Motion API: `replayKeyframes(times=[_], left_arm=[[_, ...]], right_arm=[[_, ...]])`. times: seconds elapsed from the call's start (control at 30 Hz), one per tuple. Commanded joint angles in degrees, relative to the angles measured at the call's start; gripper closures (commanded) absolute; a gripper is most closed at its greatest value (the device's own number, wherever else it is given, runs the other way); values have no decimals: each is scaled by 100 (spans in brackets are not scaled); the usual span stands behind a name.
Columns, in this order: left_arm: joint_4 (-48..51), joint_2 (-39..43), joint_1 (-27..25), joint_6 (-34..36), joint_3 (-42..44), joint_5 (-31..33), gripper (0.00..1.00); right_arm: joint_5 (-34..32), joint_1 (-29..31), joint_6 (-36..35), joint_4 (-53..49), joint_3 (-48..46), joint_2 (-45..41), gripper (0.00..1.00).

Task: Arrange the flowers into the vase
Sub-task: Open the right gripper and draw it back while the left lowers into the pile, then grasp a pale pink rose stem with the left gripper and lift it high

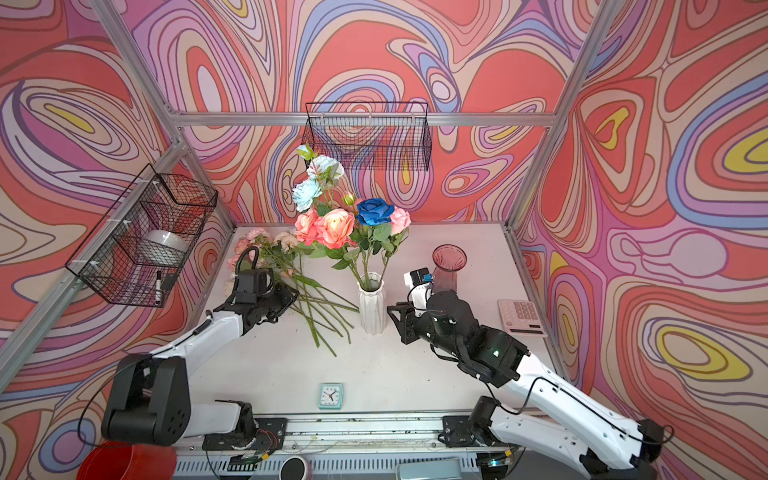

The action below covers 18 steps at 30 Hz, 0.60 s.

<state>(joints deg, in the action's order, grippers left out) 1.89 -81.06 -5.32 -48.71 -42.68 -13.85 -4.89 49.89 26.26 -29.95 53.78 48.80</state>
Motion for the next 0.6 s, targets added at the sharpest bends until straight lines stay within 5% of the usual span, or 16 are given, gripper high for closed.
replayKeyframes(times=[0.0,0.57], left_arm=[[-449,-518,-31,-92,-485,323,63],[-171,-1995,-26,-7,-1389,653,76]], right_arm=[[-64,-14,32,74,-82,-105,71],[-256,-10,-25,-88,-29,-258,72]])
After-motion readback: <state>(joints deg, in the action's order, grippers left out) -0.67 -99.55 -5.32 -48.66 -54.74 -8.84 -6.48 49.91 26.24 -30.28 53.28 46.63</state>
